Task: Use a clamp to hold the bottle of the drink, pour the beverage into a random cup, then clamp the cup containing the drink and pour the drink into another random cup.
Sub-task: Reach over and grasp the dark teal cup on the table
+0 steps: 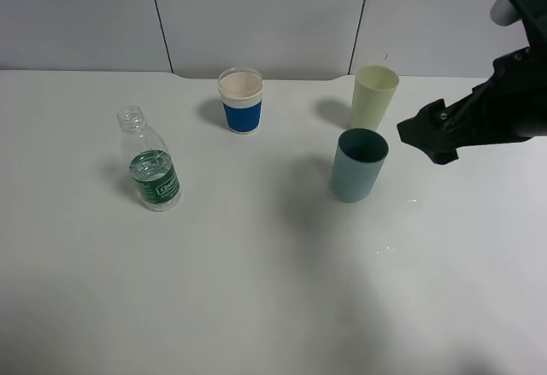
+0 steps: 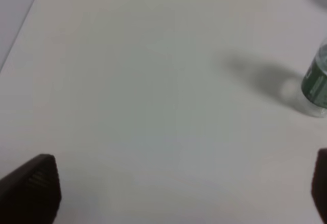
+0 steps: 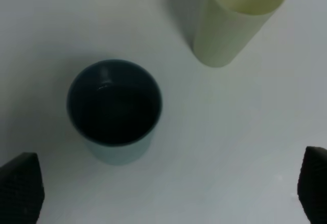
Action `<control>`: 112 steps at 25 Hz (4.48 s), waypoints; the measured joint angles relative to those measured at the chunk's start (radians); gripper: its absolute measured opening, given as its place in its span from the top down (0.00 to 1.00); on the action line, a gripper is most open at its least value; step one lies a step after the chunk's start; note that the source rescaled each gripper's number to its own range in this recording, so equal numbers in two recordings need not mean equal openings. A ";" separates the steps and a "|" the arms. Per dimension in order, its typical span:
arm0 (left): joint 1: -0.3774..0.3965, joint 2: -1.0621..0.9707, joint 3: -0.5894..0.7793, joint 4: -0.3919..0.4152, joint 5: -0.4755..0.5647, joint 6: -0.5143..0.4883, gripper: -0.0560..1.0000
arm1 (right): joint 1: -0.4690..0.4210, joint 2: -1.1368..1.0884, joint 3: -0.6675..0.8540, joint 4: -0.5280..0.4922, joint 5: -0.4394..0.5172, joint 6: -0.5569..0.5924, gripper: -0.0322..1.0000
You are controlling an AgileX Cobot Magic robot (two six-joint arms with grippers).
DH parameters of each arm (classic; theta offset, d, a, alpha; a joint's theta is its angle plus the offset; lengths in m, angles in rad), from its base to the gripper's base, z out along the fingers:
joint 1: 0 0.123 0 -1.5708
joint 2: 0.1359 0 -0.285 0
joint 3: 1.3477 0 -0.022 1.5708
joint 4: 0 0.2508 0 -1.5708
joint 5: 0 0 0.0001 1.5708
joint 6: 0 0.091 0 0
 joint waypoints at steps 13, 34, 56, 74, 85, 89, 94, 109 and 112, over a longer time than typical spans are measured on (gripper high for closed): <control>0.000 0.000 0.000 0.000 0.000 0.000 0.00 | 0.025 0.206 0.000 -0.004 0.052 0.247 0.00; 0.000 0.000 0.000 0.000 0.000 0.000 0.00 | 0.025 0.438 0.097 -0.317 -0.270 0.418 0.00; 0.000 0.000 0.000 0.000 0.000 0.001 0.00 | -0.064 0.648 0.191 -0.344 -0.711 0.313 0.00; 0.000 0.000 0.000 0.000 0.000 0.001 0.00 | -0.064 0.668 0.197 -0.090 -0.938 -0.132 0.00; 0.000 0.000 0.000 0.000 0.000 0.001 0.00 | -0.064 0.838 0.399 0.084 -1.535 -0.286 0.00; 0.000 0.000 0.000 0.000 0.000 0.001 0.00 | -0.064 0.914 0.402 0.096 -1.577 -0.291 0.00; 0.000 0.000 0.000 0.000 0.000 0.001 0.00 | -0.064 0.987 0.387 0.096 -1.576 -0.292 0.00; 0.000 0.000 0.000 0.000 0.000 0.001 0.00 | -0.064 0.996 0.297 0.069 -1.579 -0.289 0.01; 0.000 0.000 0.000 0.000 0.000 0.001 0.00 | -0.064 0.996 0.296 0.069 -1.579 -0.289 0.12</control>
